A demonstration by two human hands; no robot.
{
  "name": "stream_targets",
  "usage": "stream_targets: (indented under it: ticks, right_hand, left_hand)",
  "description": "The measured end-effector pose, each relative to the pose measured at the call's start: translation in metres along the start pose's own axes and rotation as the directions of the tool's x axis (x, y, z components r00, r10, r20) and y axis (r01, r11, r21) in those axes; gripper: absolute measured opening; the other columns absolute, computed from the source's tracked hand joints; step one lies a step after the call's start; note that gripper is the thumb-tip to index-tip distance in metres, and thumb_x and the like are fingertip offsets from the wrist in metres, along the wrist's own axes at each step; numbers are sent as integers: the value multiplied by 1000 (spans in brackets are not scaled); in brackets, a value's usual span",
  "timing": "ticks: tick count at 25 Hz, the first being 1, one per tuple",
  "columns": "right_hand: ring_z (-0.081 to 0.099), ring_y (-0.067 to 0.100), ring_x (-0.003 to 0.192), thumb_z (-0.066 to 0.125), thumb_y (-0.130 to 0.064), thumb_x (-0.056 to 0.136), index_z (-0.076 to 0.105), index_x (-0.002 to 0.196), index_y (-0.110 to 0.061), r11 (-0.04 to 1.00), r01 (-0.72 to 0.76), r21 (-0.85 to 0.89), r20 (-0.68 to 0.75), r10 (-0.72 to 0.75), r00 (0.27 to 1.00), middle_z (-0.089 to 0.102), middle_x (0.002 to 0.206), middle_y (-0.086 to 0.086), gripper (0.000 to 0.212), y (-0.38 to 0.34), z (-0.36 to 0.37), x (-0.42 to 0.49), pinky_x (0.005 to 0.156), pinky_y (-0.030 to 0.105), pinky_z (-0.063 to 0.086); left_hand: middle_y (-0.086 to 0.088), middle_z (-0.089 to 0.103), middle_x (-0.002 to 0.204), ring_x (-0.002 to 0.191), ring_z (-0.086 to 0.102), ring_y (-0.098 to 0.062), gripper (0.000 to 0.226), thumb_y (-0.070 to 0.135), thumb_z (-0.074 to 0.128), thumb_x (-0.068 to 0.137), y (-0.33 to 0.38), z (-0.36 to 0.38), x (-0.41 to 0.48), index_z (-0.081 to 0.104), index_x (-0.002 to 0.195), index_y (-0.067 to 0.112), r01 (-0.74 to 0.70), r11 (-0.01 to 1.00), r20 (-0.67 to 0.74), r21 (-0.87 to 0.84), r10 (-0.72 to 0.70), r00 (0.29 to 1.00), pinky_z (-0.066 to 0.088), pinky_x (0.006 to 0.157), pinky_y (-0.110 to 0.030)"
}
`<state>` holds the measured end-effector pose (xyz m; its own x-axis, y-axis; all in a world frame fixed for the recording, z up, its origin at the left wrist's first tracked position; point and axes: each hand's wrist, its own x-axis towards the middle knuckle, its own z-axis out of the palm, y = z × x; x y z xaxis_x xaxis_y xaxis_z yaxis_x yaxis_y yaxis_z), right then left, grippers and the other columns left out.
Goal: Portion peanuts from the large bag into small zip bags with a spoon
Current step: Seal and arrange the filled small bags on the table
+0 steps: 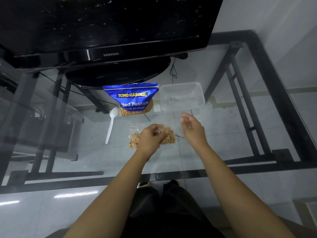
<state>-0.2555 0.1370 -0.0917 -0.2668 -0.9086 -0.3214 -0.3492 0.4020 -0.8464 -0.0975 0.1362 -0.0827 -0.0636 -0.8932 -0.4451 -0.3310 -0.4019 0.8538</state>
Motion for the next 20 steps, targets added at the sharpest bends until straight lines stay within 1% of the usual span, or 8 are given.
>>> stream_targets:
  ticks: [2,4,8,10,13,14,16,20]
  right_hand:
    - [44,26,121,50,-18,94,53,124,-16,949,37,-312,-165,-93,982,46,134,9,30,20,-11,8,98,32,38]
    - [44,34,118,54,-10,90,55,117,-13,917,-61,-395,-216,-28,976,41,135,17,27,34,-17,12,94,35,43]
    - [59,25,89,58,-2,85,61,106,-10,960,-74,-271,-148,34,988,51,118,13,22,46,-10,12,79,34,55]
    - [59,20,94,60,-5,86,63,107,-10,980,-36,-194,-136,9,991,55,111,7,23,46,-8,6,81,27,53]
    - [57,7,92,61,-6,86,64,102,-12,997,63,-52,-118,-69,991,58,105,-3,18,43,-4,-11,81,16,50]
    - [60,4,88,61,-7,86,64,99,-15,997,75,24,-89,-73,993,60,103,-4,16,39,-2,-18,77,15,51]
    - [62,6,89,62,-9,86,61,94,-24,985,58,160,-2,-58,998,63,101,-5,17,29,5,-28,72,12,51]
    - [64,13,94,65,-24,85,49,103,-32,913,-46,406,50,28,998,64,105,-5,26,15,12,-34,76,27,56]
  left_hand:
    - [-13,66,93,77,65,-26,35,24,65,86,-4,2,4,58,116,9,-6,971,-89,239,28,996,54,63,-31]
    - [-15,67,101,80,62,-23,39,21,58,90,-7,8,5,51,126,8,-45,889,-86,456,94,992,47,66,-24]
    - [-18,55,124,107,57,-29,51,12,53,92,-9,23,2,32,138,6,-96,664,-41,741,187,981,46,83,-30]
    - [-18,48,128,113,51,-30,57,16,54,91,-9,22,2,27,140,4,-107,602,-69,792,262,963,43,92,-33]
    - [-17,48,126,114,48,-29,55,24,60,89,-9,19,4,38,135,5,-255,722,-82,643,396,915,45,95,-35]
    - [-15,49,128,116,49,-26,54,28,59,89,-6,19,5,40,135,6,-274,811,-77,516,363,929,45,94,-32]
    - [-7,54,128,116,53,-17,53,33,56,90,3,19,5,41,136,11,-179,953,-10,245,188,982,43,90,-23]
    - [-8,70,98,95,67,-20,25,19,67,84,8,16,7,64,108,14,-99,992,2,-72,100,995,55,83,-31]
